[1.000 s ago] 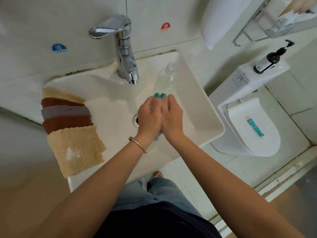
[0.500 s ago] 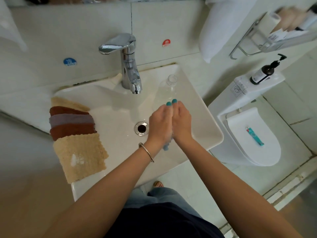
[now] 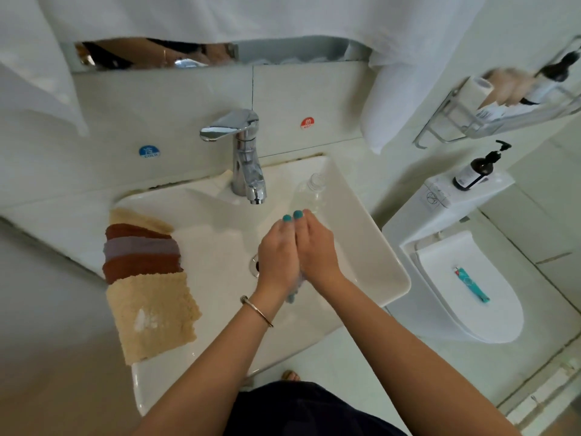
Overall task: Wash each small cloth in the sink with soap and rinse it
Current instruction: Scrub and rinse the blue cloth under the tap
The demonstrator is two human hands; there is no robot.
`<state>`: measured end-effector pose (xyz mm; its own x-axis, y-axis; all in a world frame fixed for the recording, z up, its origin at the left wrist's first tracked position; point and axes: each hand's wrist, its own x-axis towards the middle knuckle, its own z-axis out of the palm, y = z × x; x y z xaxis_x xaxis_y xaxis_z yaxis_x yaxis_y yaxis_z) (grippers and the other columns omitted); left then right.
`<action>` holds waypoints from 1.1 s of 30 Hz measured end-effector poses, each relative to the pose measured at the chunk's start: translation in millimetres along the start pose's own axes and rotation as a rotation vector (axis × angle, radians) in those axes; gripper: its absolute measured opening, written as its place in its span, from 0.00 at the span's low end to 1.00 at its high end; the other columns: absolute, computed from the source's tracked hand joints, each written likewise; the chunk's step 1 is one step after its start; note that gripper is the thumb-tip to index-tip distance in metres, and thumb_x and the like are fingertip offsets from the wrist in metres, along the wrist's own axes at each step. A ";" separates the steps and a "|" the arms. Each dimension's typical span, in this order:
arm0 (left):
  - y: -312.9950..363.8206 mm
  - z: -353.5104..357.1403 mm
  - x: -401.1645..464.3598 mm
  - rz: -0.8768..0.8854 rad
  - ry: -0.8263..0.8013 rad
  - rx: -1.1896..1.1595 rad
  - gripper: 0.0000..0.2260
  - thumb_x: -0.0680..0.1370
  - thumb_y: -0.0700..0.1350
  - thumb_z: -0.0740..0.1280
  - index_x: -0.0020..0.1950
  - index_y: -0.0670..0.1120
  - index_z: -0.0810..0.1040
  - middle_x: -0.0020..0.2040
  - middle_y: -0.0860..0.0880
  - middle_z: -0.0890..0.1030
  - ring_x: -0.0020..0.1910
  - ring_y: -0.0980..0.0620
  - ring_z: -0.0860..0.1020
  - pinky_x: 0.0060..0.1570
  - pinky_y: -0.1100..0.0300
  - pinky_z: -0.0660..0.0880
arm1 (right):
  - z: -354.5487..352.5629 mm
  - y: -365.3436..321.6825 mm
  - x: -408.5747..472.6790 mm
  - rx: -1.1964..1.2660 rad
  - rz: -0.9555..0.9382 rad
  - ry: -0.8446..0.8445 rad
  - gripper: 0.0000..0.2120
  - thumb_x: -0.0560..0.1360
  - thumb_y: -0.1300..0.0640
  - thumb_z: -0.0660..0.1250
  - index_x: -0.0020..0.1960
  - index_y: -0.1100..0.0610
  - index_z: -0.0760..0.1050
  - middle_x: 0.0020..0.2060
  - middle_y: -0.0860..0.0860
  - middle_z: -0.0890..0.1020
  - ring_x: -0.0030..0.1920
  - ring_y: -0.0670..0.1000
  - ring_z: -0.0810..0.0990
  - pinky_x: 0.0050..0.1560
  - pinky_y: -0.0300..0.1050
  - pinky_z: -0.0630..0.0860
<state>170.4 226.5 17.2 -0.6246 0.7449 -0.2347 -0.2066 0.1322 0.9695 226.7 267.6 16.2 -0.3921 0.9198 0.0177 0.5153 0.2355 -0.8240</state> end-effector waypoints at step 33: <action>-2.6 -10.5 11.2 0.131 0.116 0.207 0.16 0.83 0.48 0.58 0.36 0.49 0.67 0.32 0.52 0.73 0.33 0.53 0.71 0.33 0.62 0.66 | -5.2 18.1 -33.3 0.002 -0.054 0.081 0.09 0.81 0.48 0.60 0.45 0.52 0.68 0.32 0.46 0.77 0.33 0.50 0.77 0.36 0.51 0.73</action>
<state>156.1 227.6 11.3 -0.7207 0.6858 -0.1011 0.0331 0.1796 0.9832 253.0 242.9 3.6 -0.3566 0.9280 0.1080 0.4938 0.2854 -0.8214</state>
